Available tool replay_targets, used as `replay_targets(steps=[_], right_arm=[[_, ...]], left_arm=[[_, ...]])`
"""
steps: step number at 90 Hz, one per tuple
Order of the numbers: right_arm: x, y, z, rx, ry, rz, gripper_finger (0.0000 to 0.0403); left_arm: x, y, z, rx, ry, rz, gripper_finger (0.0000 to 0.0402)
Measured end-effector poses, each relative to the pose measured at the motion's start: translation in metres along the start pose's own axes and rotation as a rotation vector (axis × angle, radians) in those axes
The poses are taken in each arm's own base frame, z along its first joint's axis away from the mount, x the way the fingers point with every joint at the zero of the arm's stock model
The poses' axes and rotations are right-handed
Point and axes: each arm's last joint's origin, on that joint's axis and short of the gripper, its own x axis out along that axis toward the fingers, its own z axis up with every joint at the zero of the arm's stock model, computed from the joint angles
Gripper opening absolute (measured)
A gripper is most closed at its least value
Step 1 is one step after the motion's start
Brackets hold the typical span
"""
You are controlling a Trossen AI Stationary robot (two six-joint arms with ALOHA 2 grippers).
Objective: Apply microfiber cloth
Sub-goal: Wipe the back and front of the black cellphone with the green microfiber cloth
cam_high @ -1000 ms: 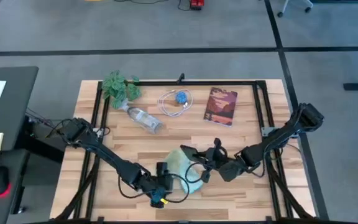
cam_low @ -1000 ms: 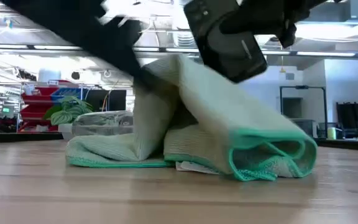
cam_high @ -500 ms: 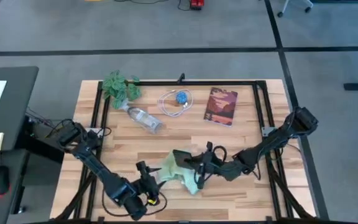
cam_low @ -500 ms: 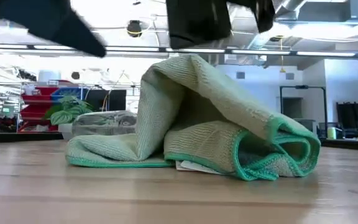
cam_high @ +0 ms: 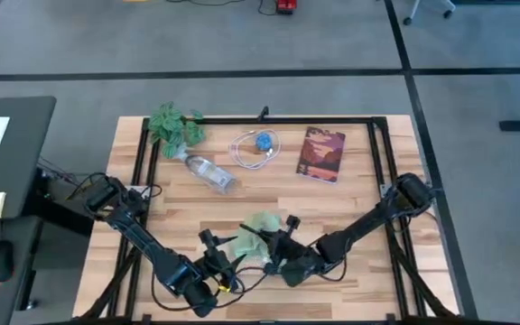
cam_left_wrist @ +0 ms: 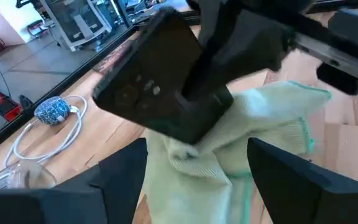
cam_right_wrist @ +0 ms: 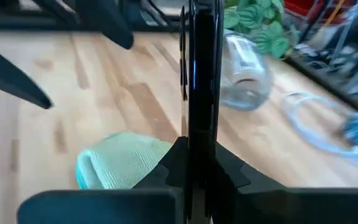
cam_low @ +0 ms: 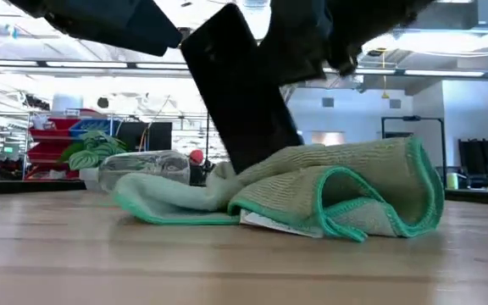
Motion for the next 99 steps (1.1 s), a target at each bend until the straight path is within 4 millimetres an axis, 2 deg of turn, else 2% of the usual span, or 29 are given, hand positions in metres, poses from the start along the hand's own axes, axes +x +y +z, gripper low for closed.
replay_targets(steps=[11,26,46,59,76,99], right_arm=[[-0.004,-0.003,0.008,-0.124,0.070,-0.028,0.0016],[-0.004,-0.008,-0.004,-0.297,0.145,-0.052,0.0016],[0.027,0.004,-0.032,-0.532,0.222,-0.023,0.0015],[0.043,0.012,-0.041,-0.542,0.245,-0.059,0.0026],[0.053,0.016,-0.040,-0.491,0.293,0.044,0.0082],[0.067,0.007,-0.032,-0.359,0.418,0.326,0.0217]], left_arm=[[0.000,0.000,0.000,0.006,-0.001,0.001,0.0256],[-0.010,-0.002,-0.004,0.070,-0.005,-0.022,0.0256],[-0.016,-0.001,-0.007,0.040,-0.020,-0.010,0.0256],[-0.016,-0.001,-0.007,0.041,-0.019,-0.010,0.0256],[-0.016,0.000,-0.008,0.050,-0.017,-0.007,0.0255],[-0.019,-0.001,-0.009,0.035,-0.014,-0.019,0.0255]])
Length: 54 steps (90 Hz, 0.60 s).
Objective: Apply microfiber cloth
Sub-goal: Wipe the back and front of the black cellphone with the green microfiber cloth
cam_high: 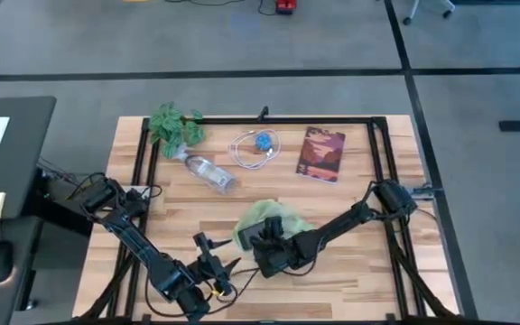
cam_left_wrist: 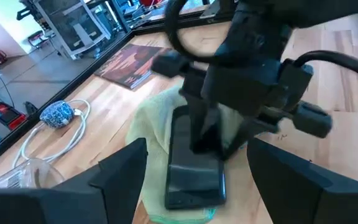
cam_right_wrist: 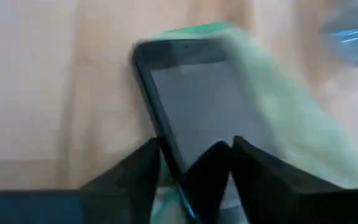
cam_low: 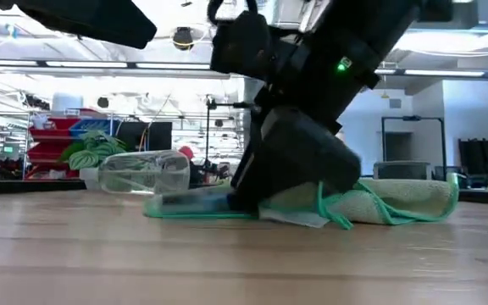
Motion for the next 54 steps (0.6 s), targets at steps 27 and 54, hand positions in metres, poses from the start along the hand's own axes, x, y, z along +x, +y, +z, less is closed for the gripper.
replay_targets(steps=[27,54], right_arm=[[-0.041,-0.050,0.018,0.022,0.032,0.314,0.0285],[-0.006,-0.133,0.012,0.262,0.116,0.534,0.0285]], left_arm=[[0.001,-0.007,-0.002,-0.049,0.077,-0.086,0.0255],[0.029,-0.018,-0.017,-0.124,0.125,-0.404,0.0243]])
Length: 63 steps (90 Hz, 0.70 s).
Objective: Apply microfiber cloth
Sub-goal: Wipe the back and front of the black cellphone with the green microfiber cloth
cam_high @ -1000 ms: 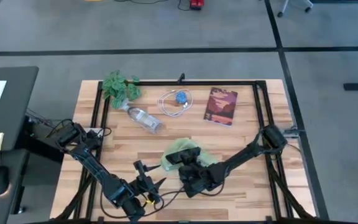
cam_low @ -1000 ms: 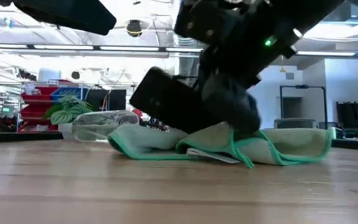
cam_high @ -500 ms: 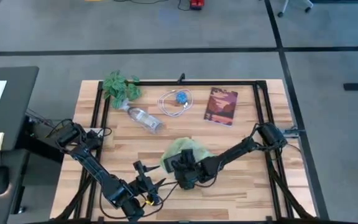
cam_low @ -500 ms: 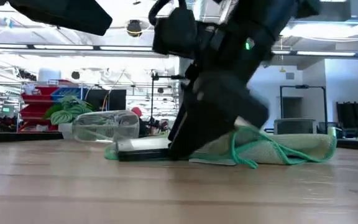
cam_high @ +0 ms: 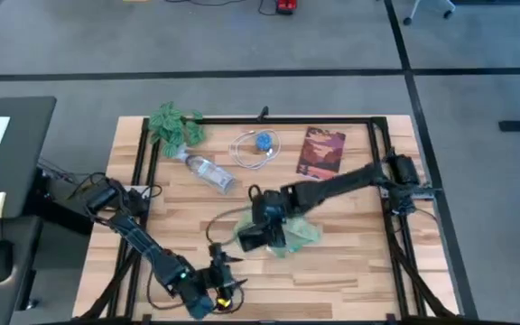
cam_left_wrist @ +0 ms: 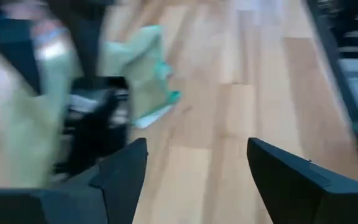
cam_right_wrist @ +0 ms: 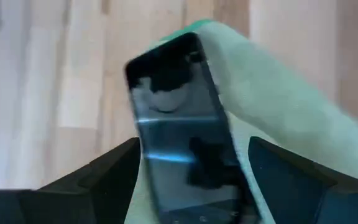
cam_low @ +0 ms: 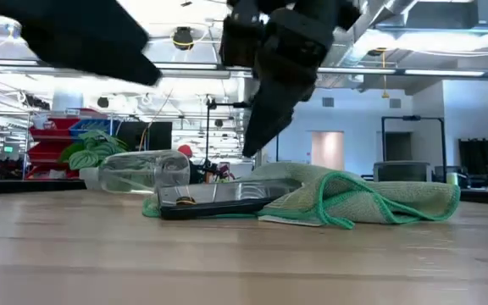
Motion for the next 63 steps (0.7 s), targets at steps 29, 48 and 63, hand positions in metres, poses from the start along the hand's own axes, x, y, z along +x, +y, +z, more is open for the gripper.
replay_targets(steps=[29,48,63], right_arm=[[0.018,-0.027,-0.005,0.064,0.063,0.165,0.0286],[0.018,-0.019,-0.005,0.061,0.079,0.294,0.0286],[0.018,-0.017,-0.006,0.080,0.087,0.298,0.0286]], left_arm=[[0.039,0.049,-0.012,-0.078,0.139,-0.110,0.0156],[0.051,0.076,-0.021,-0.109,0.201,-0.062,0.0097],[0.054,0.085,-0.022,-0.093,0.190,0.031,0.0059]])
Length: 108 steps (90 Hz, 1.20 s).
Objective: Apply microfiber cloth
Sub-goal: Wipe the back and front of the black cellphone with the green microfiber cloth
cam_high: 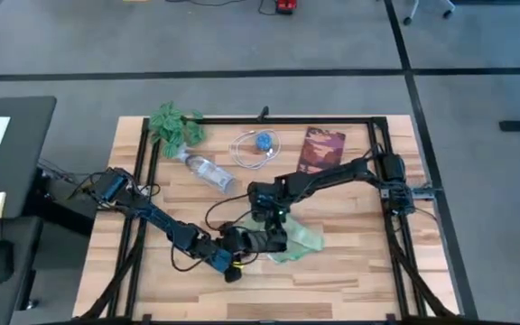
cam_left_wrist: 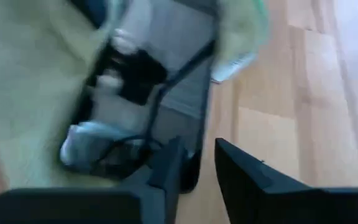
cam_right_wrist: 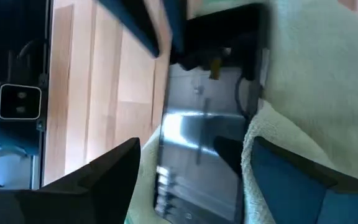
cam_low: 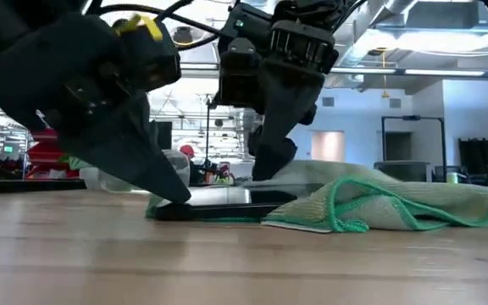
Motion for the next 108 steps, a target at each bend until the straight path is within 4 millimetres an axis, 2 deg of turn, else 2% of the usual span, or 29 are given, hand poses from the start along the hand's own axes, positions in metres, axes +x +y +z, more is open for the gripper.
replay_targets(steps=[14,24,36,47,55,69,76,88,108], right_arm=[[-0.002,0.001,0.001,0.060,-0.009,-0.001,0.0286],[0.000,0.004,0.000,0.085,-0.011,-0.025,0.0286],[-0.002,0.006,0.001,0.126,-0.030,-0.079,0.0286],[-0.006,0.013,0.006,0.121,-0.063,-0.061,0.0286],[-0.002,0.021,0.006,0.105,-0.046,0.007,0.0286],[0.007,0.030,0.003,0.105,-0.022,0.035,0.0286],[0.009,0.028,0.001,0.119,-0.024,0.007,0.0286],[0.005,0.018,-0.001,0.187,-0.025,-0.108,0.0286],[0.005,0.005,-0.001,0.230,-0.019,-0.127,0.0286]], left_arm=[[-0.006,0.005,0.006,0.059,-0.021,0.163,0.0034],[-0.017,0.003,0.016,0.059,-0.049,0.226,0.0022],[-0.033,-0.011,0.023,0.050,-0.065,0.166,0.0012],[-0.039,-0.031,0.021,0.057,-0.030,-0.045,0.0004],[-0.035,-0.044,0.014,0.050,-0.009,-0.160,0.0001],[-0.009,-0.046,-0.004,0.053,0.012,-0.136,0.0001],[0.005,-0.041,-0.010,0.031,0.023,-0.106,0.0001],[0.017,-0.036,-0.012,-0.011,0.021,-0.078,0.0001],[0.020,-0.034,-0.012,-0.018,-0.008,-0.036,0.0001]])
